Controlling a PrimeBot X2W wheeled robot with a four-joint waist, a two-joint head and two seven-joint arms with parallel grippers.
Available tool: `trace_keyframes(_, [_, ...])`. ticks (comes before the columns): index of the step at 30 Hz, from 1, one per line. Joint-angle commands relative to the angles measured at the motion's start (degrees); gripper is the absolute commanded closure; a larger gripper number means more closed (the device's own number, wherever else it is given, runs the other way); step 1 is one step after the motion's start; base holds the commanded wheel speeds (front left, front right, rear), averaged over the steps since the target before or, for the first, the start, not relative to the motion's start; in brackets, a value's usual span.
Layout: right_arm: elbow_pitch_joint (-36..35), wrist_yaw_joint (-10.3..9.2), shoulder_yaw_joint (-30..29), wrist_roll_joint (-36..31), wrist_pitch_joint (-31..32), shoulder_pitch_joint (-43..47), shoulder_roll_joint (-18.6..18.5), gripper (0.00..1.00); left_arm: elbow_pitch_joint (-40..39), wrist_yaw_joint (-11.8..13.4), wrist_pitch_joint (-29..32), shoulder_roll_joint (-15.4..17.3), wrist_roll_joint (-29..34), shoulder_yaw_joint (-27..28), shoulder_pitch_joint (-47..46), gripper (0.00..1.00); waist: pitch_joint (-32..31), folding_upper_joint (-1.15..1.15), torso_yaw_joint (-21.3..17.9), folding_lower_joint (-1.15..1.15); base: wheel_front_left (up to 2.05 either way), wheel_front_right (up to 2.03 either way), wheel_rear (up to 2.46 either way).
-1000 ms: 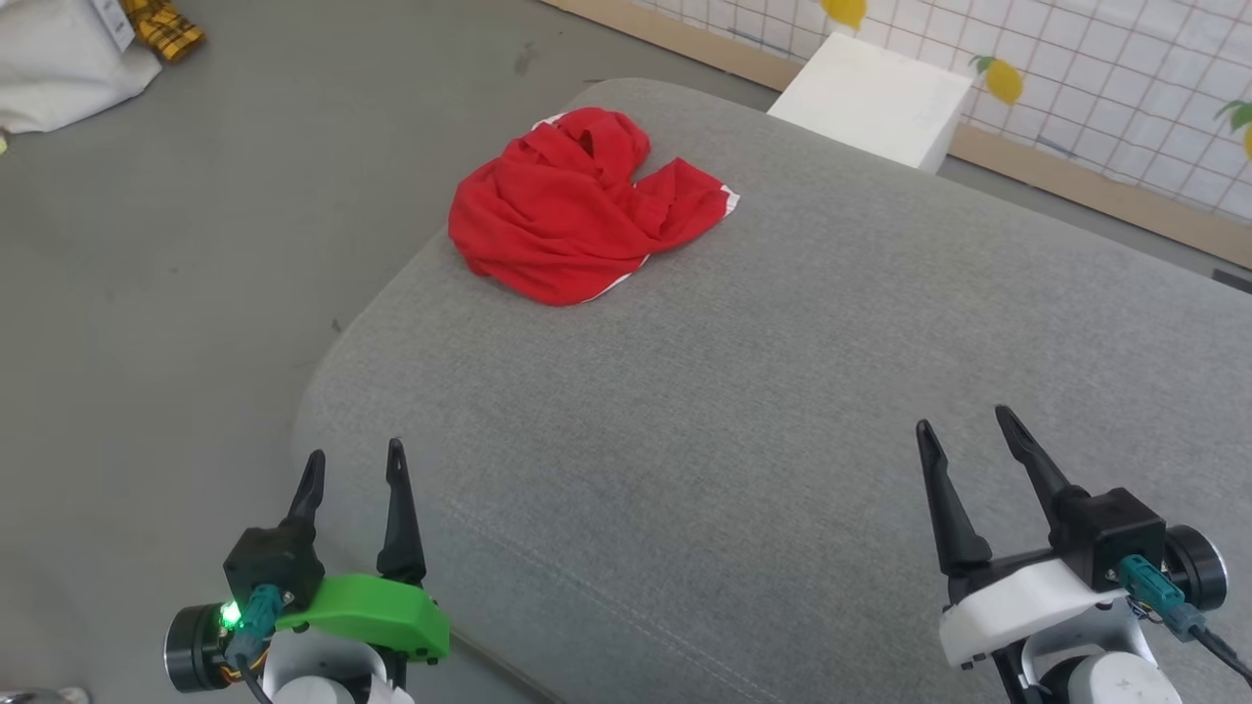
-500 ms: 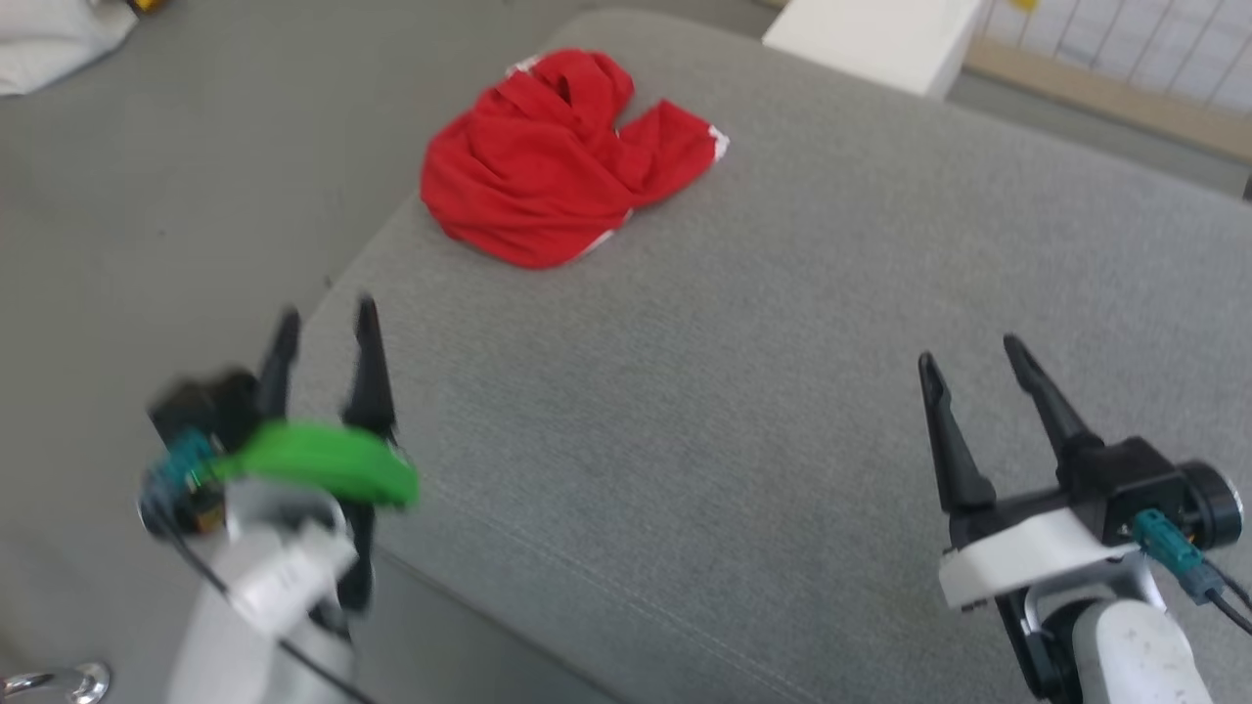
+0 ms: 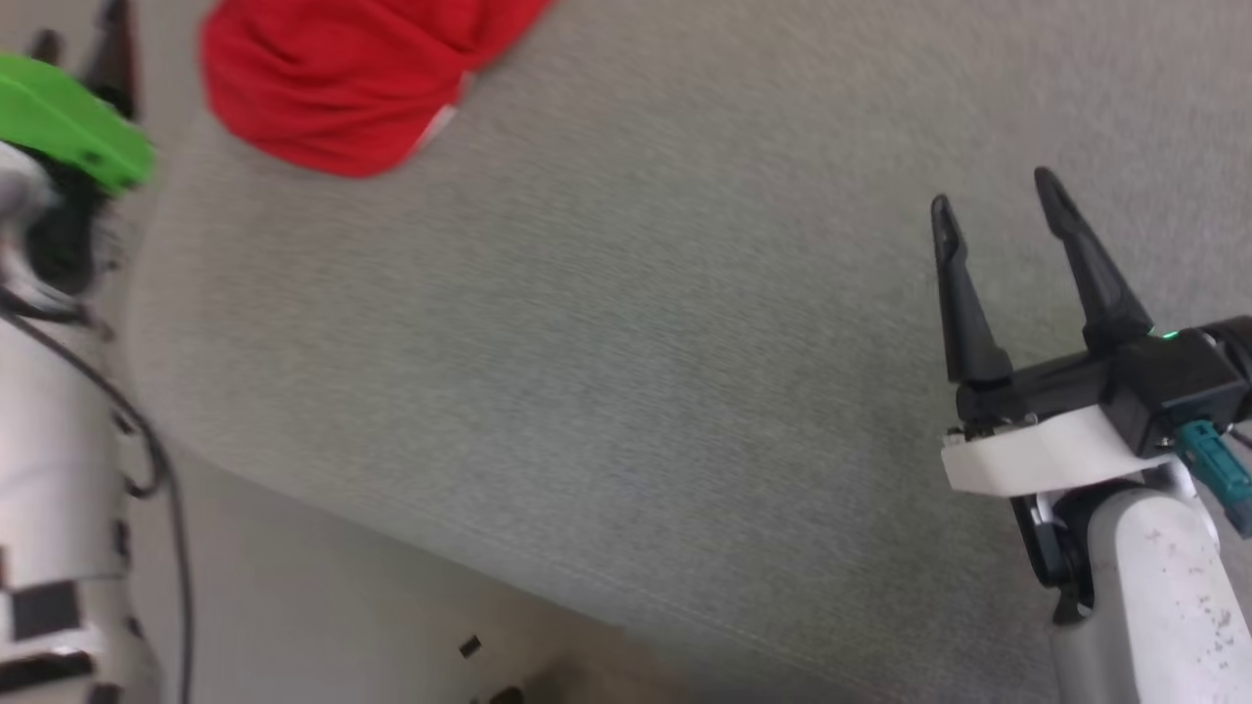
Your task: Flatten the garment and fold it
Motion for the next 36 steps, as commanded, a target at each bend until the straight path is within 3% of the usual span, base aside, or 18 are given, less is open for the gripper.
trace_keyframes(1, [-0.4, -0.08, 0.1, 0.4, -0.7, -1.5, -0.1, 0.00, 0.9, 1.4, 2.6, 1.5, -1.2, 1.0, -1.4, 0.00, 11.9, 0.00, -10.1, -0.02, 0.00, 0.00, 0.00])
trace_keyframes(10, [0.0, -0.08, 0.4, 3.0, -4.0, -4.0, -0.1, 0.00, -0.1, 10.8, 17.9, 7.6, -5.3, 7.4, -1.2, 0.00, 18.5, 0.00, -17.1, -0.02, 0.00, 0.00, 0.00])
trace_keyframes(16, [1.0, -0.08, 0.4, 4.1, -5.2, -4.5, -0.1, 0.00, -3.2, 15.8, 22.0, 7.6, -6.6, 10.3, 3.5, 0.00, 19.9, 0.00, -19.2, -0.02, 0.00, 0.00, 0.00])
trace_keyframes(20, [2.0, -0.08, 0.6, 4.7, -5.8, -4.6, -0.1, 0.00, -3.4, 16.9, 23.5, 7.2, -7.3, 11.0, 5.8, 0.00, 19.0, 0.00, -19.8, -0.02, 0.00, 0.00, 0.00])
trace_keyframes(21, [2.3, -0.08, 0.7, 4.8, -5.9, -4.6, -0.1, 0.00, -3.4, 16.3, 23.6, 7.4, -7.3, 10.8, 6.3, 0.17, 18.4, 0.00, -19.9, -0.02, 0.00, 0.00, 0.00])
trace_keyframes(22, [2.4, -0.08, 0.7, 4.8, -6.0, -4.7, -0.1, 0.00, -3.4, 15.8, 23.2, 7.6, -7.2, 10.7, 6.6, 0.51, 18.0, 0.00, -19.9, -0.02, 0.00, 0.00, 0.00])
trace_keyframes(23, [2.6, -0.08, 0.6, 4.9, -6.1, -4.7, -0.1, 0.00, -3.7, 15.1, 21.7, 8.0, -6.8, 10.9, 6.8, 1.00, 17.3, 0.00, -19.9, -0.02, 0.00, 0.00, 0.00])
trace_keyframes(25, [3.0, -0.08, 0.5, 5.0, -6.3, -4.6, -0.1, 0.00, -4.4, 14.0, 17.7, 8.8, -5.7, 11.1, 6.9, 1.00, 15.8, 0.00, -19.8, -0.02, 0.00, 0.00, 0.00])
trace_keyframes(29, [4.7, -0.08, 0.0, 5.4, -6.7, -3.7, -0.1, 0.00, -4.7, 10.7, 2.3, 10.9, -1.1, 11.3, 5.9, 1.00, 10.4, 0.00, -19.5, -0.02, 0.00, 0.00, 0.00])
trace_keyframes(36, [7.3, -0.08, -1.6, 6.3, -7.0, 0.3, -0.1, 0.00, -4.7, 5.7, -18.5, 11.9, 6.1, 7.1, 3.4, 1.00, -2.3, 0.00, -18.7, -0.02, 0.00, 0.00, 0.00])
